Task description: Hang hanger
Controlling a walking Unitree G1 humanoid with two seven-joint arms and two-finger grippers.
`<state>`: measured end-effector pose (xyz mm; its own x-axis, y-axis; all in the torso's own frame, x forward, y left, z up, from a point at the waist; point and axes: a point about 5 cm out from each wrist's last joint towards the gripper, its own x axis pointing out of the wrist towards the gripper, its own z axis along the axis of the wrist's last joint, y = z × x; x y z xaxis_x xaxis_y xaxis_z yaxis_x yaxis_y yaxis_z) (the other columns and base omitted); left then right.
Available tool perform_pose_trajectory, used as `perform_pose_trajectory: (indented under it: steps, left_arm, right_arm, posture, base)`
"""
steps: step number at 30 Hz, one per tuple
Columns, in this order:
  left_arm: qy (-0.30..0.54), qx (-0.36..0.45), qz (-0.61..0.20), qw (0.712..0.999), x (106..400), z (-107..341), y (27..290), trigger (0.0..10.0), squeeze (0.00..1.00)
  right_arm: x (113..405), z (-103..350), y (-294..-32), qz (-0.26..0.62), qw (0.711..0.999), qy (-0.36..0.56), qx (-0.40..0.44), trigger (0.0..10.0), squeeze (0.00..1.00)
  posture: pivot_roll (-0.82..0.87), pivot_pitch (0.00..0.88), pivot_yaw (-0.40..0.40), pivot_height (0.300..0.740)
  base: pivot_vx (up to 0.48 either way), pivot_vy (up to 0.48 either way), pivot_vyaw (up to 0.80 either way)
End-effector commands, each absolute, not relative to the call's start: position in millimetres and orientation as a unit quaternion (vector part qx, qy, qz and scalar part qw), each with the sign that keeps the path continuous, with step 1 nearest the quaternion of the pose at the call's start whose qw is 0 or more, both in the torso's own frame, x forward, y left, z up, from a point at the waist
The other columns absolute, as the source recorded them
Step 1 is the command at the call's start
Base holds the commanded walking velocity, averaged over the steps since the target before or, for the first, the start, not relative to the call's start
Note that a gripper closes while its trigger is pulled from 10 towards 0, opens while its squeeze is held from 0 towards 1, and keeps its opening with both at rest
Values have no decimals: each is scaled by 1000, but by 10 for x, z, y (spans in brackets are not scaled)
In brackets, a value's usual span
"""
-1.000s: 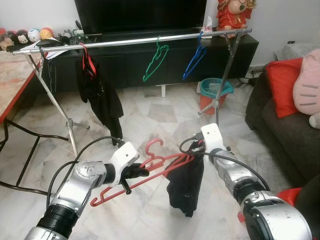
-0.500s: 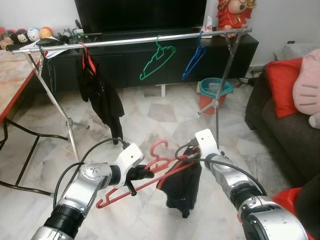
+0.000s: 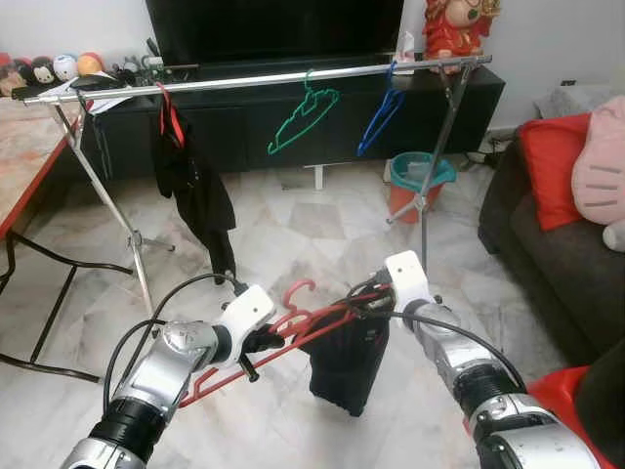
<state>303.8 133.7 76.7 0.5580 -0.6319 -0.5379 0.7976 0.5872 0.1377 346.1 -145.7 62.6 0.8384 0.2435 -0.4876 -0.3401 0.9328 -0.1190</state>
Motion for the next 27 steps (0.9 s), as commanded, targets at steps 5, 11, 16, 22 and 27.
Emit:
perform_pose_trajectory:
  steps: [5,11,16,22,27]
  left_arm:
    - [197,175,-429,864,3080,856,1272,10000,0]
    - [193,158,-441,862,3059,864,1232,10000,0]
    - [200,148,-471,846,2991,861,1202,10000,0]
    - [204,143,-488,837,2946,860,1200,10000,0]
    - [206,140,-490,836,2944,849,1208,10000,0]
  right_arm:
    - [3420,641,-1424,173,951,234,-105,10000,0]
    - [3399,652,-1434,171,950,238,-104,10000,0]
    - [3408,658,-1449,161,952,238,-102,10000,0]
    - [3427,662,-1487,134,957,238,-95,10000,0]
    - [3426,676,-1438,144,957,237,-90,10000,0]
  posture:
    - [22,0,32,740]
    - [24,0,32,740]
    - [27,0,32,740]
    - [31,0,32,740]
    - [30,0,33,740]
  base:
    - [0,0,0]
    - [0,0,0]
    - [0,0,0]
    - [0,0,0]
    - [0,0,0]
